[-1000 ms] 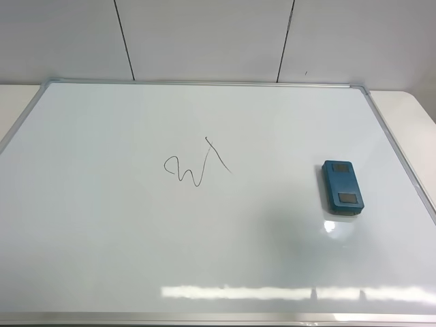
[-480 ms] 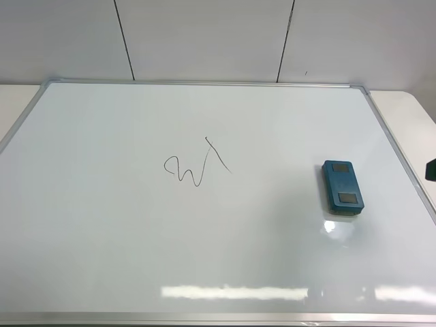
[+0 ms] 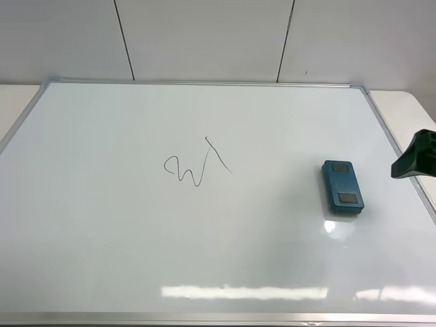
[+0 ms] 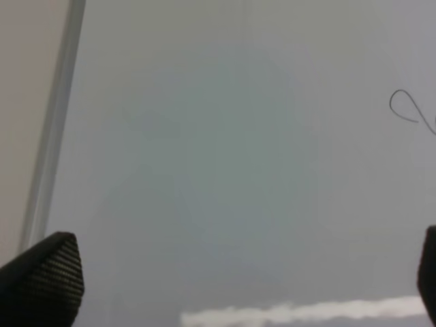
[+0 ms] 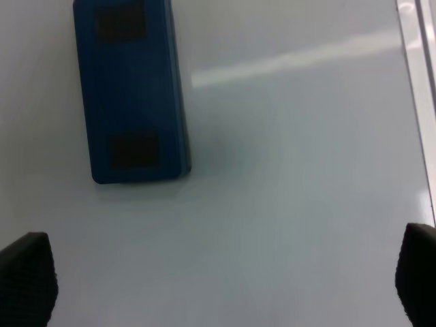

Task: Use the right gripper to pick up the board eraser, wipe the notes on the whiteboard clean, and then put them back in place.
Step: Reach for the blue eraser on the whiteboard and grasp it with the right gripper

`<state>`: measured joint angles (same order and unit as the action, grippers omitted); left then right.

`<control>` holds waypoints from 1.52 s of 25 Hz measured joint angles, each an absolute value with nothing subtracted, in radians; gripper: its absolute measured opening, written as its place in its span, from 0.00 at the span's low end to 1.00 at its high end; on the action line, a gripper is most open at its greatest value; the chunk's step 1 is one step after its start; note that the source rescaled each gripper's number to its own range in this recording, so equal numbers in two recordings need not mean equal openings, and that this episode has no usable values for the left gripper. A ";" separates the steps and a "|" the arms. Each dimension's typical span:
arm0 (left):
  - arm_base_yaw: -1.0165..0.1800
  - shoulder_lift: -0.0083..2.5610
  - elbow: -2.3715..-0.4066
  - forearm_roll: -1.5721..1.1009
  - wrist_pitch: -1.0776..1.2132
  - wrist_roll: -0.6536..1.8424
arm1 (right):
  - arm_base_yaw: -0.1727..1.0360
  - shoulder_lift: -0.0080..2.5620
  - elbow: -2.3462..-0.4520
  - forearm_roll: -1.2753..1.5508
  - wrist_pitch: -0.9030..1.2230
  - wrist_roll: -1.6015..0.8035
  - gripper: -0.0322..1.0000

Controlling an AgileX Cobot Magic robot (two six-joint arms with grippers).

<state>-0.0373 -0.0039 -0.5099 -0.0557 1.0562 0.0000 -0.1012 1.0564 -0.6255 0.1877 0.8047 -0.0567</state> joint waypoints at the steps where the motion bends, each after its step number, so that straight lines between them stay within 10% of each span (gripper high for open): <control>1: -0.037 -0.004 -0.510 -0.056 1.056 0.000 | -0.093 1.080 -0.625 0.188 0.792 -0.056 1.00; 38: -0.037 -0.004 -0.510 -0.056 1.056 0.000 | 0.215 1.722 -0.835 0.000 0.553 0.230 1.00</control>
